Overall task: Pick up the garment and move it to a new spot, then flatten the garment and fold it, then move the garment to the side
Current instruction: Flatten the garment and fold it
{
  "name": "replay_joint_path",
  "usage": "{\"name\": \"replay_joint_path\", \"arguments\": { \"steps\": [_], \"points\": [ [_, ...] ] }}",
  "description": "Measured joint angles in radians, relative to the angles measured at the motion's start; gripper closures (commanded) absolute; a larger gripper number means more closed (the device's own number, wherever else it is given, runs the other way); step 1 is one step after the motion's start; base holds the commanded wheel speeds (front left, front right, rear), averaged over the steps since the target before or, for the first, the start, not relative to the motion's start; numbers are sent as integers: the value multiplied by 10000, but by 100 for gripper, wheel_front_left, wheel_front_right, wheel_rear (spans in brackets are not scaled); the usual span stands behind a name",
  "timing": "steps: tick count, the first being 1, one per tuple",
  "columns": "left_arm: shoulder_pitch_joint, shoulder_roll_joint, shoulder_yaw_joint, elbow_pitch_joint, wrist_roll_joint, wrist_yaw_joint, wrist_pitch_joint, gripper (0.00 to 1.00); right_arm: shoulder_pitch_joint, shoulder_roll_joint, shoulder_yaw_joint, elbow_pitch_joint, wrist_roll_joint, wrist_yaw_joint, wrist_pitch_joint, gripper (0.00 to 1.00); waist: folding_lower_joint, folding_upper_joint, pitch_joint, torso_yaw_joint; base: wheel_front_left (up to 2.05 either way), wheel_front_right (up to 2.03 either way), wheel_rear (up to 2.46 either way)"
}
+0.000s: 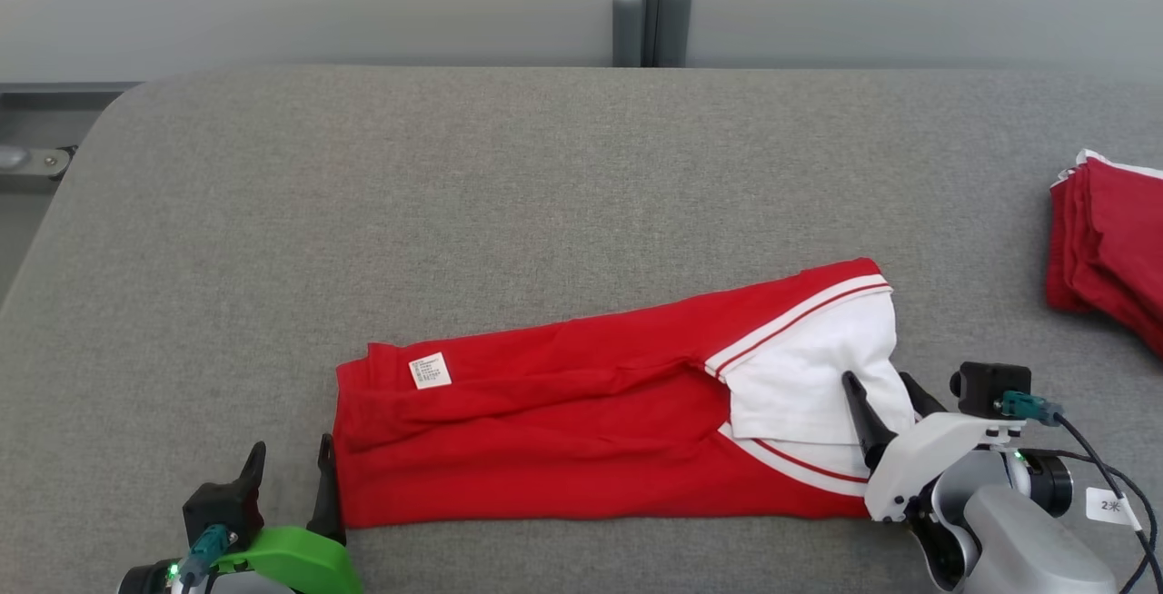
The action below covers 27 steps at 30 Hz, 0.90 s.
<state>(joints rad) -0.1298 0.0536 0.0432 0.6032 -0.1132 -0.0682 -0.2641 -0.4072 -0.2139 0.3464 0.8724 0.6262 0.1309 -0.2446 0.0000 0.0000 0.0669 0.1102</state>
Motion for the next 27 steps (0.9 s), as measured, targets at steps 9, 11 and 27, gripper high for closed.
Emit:
{"name": "replay_joint_path", "arguments": {
  "steps": [9,11,27],
  "points": [
    [-58,-21,-15,-77,0,-10,0,0,-443,385,1252,644,606,-8,40,0,0,0,387,321,0,0,0],
    [-58,-23,-40,-77,-6,-10,0,0,-511,387,1521,679,771,-10,52,0,0,0,416,348,0,0,0],
    [-41,-31,-245,-222,-209,6,0,0,-767,-466,1172,1204,1722,17,-167,100,0,0,276,228,0,0,0]
  ]
}}
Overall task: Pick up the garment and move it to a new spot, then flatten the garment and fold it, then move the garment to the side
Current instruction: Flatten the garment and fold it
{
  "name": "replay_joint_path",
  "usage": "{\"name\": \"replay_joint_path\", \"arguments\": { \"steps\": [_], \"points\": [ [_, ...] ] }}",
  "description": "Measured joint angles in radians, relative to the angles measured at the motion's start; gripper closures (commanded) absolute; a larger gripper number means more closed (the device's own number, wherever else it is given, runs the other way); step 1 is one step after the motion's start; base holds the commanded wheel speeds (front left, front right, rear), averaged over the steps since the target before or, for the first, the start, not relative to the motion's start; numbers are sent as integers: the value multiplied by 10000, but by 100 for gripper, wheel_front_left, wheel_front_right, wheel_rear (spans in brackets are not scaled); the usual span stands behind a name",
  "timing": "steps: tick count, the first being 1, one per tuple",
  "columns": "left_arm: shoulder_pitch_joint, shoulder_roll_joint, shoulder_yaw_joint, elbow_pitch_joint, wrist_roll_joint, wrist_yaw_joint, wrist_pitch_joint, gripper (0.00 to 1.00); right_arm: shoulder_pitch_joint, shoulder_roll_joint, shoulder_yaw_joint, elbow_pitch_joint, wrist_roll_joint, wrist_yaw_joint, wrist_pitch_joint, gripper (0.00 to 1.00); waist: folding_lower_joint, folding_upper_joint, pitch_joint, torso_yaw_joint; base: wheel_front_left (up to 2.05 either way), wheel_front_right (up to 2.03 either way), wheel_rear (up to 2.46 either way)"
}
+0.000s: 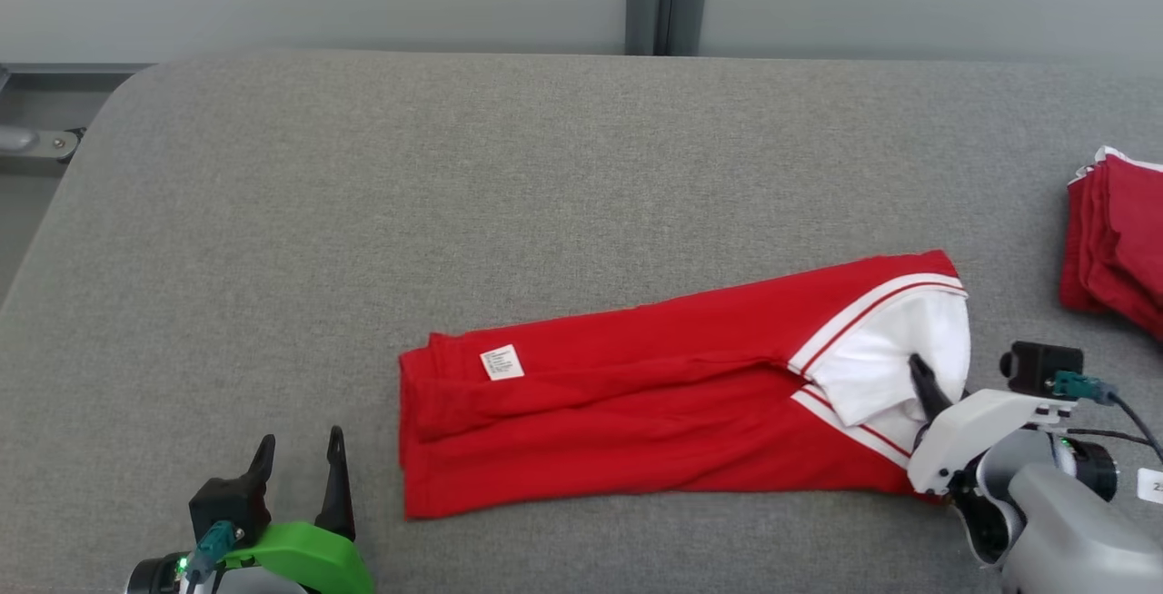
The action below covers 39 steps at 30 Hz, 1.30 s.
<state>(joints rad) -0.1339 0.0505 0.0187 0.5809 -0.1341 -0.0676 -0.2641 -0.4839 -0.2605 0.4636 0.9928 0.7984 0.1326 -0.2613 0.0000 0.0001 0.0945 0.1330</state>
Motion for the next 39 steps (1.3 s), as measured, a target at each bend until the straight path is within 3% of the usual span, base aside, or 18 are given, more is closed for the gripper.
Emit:
{"name": "replay_joint_path", "arguments": {
  "steps": [4,9,21,26,37,38,39],
  "points": [
    [25,-4,-86,-10,-48,29,0,0,-3,-474,-322,-374,-146,-10,0,100,0,0,-88,-180,0,0,0],
    [105,-8,-167,-2,-148,61,0,0,-35,-529,-54,-1626,-485,-13,-4,100,0,0,-211,-419,0,0,0],
    [219,-12,-543,117,-487,115,0,0,-58,351,2788,-4215,-414,-19,700,100,0,0,-640,-278,0,0,0],
    [323,-13,-786,201,-589,153,0,0,-270,784,3601,-4046,-349,-19,913,100,0,0,-732,167,0,0,0],
    [413,-10,-1248,399,-639,140,0,0,-1239,1764,4468,-2021,-293,-19,694,100,0,0,-793,1554,0,0,0],
    [413,-10,-1287,403,-662,140,0,0,-1320,1825,4502,-1829,-257,-19,642,83,0,0,-790,1690,0,0,0],
    [413,-10,-1331,410,-675,140,0,0,-1414,1879,4556,-1634,-259,-19,581,10,0,0,-785,1830,0,0,0]
  ]
}}
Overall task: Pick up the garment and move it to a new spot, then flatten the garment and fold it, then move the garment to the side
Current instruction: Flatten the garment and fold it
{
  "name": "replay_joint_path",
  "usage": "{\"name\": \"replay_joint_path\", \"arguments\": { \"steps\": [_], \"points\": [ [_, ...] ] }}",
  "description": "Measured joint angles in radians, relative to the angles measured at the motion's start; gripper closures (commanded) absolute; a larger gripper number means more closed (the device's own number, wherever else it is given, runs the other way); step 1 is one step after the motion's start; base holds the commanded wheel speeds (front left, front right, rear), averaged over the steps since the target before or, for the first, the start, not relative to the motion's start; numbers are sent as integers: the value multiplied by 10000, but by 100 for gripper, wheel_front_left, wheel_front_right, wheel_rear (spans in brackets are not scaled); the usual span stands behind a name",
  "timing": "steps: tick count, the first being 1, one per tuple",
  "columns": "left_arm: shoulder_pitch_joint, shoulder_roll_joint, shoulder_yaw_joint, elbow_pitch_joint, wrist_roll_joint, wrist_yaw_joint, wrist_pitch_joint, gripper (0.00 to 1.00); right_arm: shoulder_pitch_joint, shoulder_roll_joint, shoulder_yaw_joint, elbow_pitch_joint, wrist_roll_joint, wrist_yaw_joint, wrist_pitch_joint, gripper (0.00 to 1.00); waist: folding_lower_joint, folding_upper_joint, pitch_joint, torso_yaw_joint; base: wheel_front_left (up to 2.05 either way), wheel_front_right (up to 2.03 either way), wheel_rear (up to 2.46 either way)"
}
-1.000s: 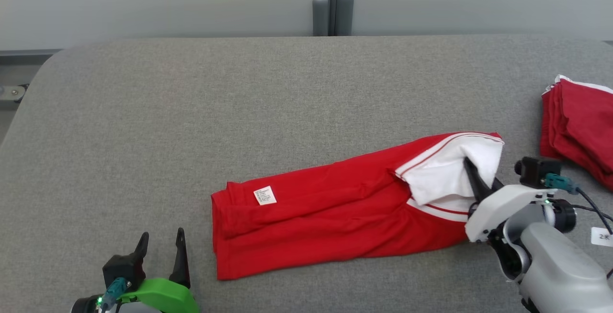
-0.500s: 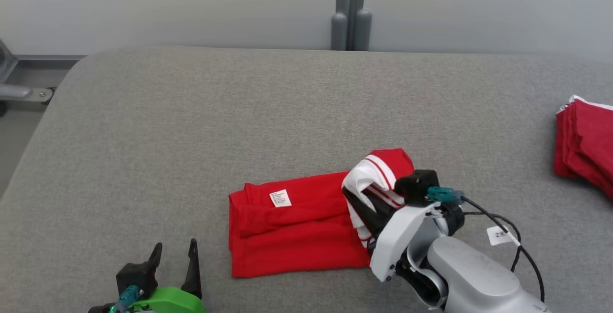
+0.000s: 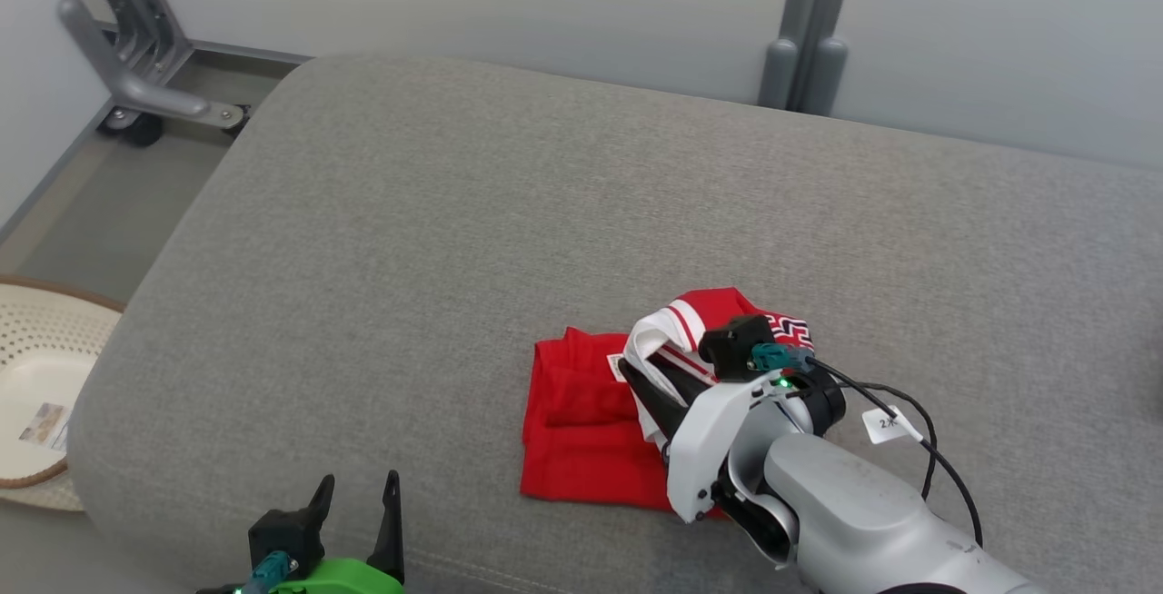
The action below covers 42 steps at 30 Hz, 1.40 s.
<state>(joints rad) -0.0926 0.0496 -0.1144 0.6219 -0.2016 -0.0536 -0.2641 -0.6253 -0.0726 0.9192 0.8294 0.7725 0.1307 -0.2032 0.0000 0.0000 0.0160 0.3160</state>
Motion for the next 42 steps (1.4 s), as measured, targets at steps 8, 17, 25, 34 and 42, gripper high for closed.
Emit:
{"name": "replay_joint_path", "arguments": {
  "steps": [8,17,25,34,42],
  "points": [
    [115,4,163,-92,-79,138,0,0,-647,221,232,157,571,0,-408,0,0,0,67,676,0,0,0],
    [224,4,493,-433,-86,215,0,0,-476,-497,-1559,-1020,665,0,-587,0,0,0,48,-16,0,0,0],
    [223,0,510,-598,-84,221,0,0,1173,-1177,-3131,-1095,-40,0,-587,0,0,0,-31,-655,0,0,0],
    [209,0,401,-953,113,186,0,0,2170,-863,-4186,-454,-535,0,-587,0,0,0,86,-559,0,0,0],
    [198,-2,374,-1064,213,144,0,0,2042,-579,-4725,389,-1026,0,-587,0,0,0,227,-81,0,0,0]
  ]
}}
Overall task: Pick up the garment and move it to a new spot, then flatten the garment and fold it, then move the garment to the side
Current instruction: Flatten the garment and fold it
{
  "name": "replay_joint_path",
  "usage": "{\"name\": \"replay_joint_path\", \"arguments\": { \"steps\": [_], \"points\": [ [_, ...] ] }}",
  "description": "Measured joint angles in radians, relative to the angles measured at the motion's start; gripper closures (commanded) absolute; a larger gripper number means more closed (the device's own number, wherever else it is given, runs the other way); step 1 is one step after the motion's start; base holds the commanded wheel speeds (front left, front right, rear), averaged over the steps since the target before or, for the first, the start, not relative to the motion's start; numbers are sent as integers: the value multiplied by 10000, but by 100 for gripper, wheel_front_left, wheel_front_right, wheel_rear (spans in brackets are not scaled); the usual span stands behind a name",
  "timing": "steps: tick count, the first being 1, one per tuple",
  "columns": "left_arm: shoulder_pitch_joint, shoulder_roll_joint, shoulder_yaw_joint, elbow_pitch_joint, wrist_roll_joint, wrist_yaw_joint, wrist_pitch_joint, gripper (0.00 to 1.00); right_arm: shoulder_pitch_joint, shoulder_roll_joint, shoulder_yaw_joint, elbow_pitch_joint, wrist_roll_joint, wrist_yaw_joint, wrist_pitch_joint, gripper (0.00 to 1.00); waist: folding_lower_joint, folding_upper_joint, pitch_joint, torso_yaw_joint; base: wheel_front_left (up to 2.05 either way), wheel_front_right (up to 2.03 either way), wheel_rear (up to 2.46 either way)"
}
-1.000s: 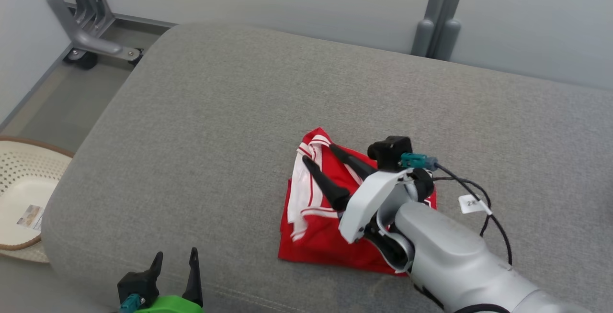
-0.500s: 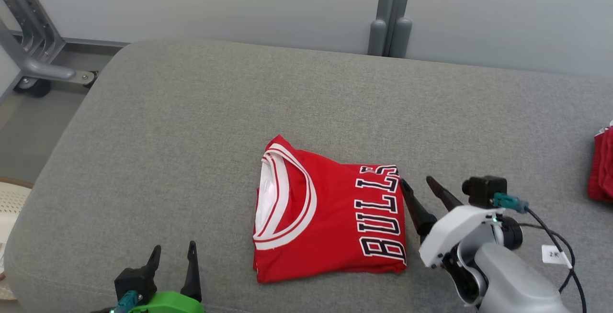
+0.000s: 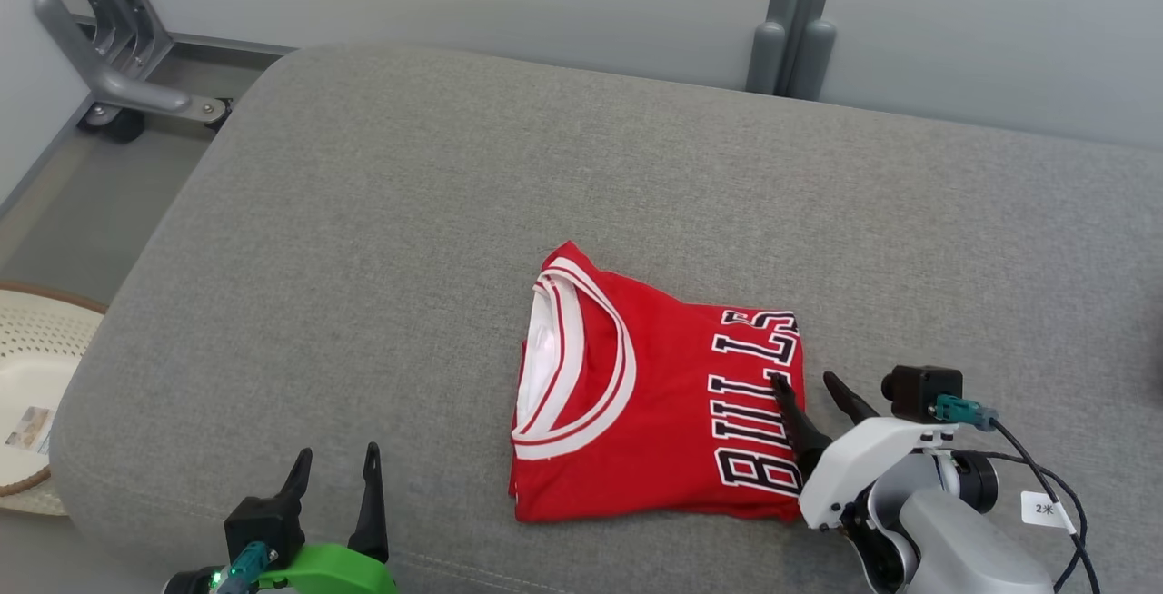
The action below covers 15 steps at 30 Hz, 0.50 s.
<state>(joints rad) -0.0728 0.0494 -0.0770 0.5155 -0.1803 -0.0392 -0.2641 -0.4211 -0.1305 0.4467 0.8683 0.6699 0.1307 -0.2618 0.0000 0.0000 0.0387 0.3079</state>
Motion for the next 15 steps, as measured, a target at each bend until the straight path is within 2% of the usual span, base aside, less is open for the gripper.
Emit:
{"name": "replay_joint_path", "arguments": {
  "steps": [8,15],
  "points": [
    [-2,2,21,-127,27,0,0,0,-40,207,-426,247,-481,0,0,0,0,0,84,252,0,0,0],
    [1,2,102,-259,29,42,0,0,-33,215,-1095,-42,-934,0,0,0,0,0,68,7,0,0,0]
  ]
}}
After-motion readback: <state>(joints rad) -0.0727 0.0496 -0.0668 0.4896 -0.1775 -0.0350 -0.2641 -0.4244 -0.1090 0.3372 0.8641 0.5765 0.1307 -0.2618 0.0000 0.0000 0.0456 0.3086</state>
